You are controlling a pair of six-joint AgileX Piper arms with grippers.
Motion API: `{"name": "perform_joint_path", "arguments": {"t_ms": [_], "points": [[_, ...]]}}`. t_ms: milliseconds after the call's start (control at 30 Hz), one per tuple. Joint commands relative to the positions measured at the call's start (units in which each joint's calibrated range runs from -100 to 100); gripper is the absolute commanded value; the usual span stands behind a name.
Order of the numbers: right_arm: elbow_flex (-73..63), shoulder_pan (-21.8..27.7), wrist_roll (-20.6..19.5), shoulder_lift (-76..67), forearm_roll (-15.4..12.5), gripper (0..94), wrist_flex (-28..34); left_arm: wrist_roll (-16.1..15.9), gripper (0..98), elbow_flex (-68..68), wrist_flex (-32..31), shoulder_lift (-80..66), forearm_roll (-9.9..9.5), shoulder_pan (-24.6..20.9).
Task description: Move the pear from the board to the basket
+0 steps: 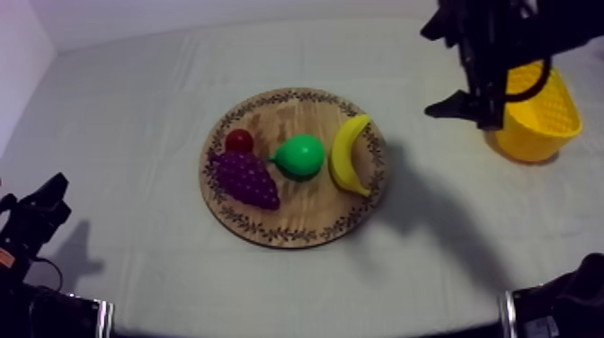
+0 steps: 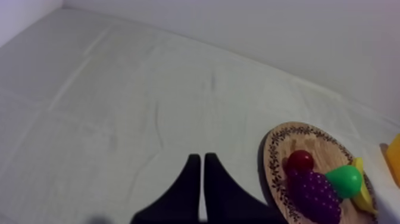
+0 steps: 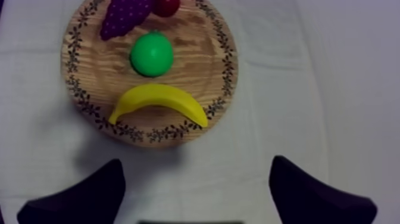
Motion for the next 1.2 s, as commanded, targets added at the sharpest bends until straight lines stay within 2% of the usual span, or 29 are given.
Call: {"name": "perform_joint_path", "arguments": {"t_ms": [0, 433, 800, 1167], "points": [[-0.4, -0.6, 1.1, 4.4, -0.2, 90.7, -1.8, 0.0, 0.1, 0.0, 0.0, 0.0, -0.02, 0.0], [-5.0, -5.2, 0.7, 24.1, -0.5, 90.4, -12.3, 0.0, 0.1, 0.0, 0.0, 0.0, -0.02, 0.0], [-10.7, -9.0, -4.6, 37.3, -0.7, 90.0, -20.6, 0.0, 0.1, 0.0, 0.0, 0.0, -0.02, 0.0], [-17.0, -10.9, -8.9, 46.4, 1.0, 89.2, -23.1, 0.0, 0.1, 0.0, 0.0, 0.0, -0.02, 0.0]]}}
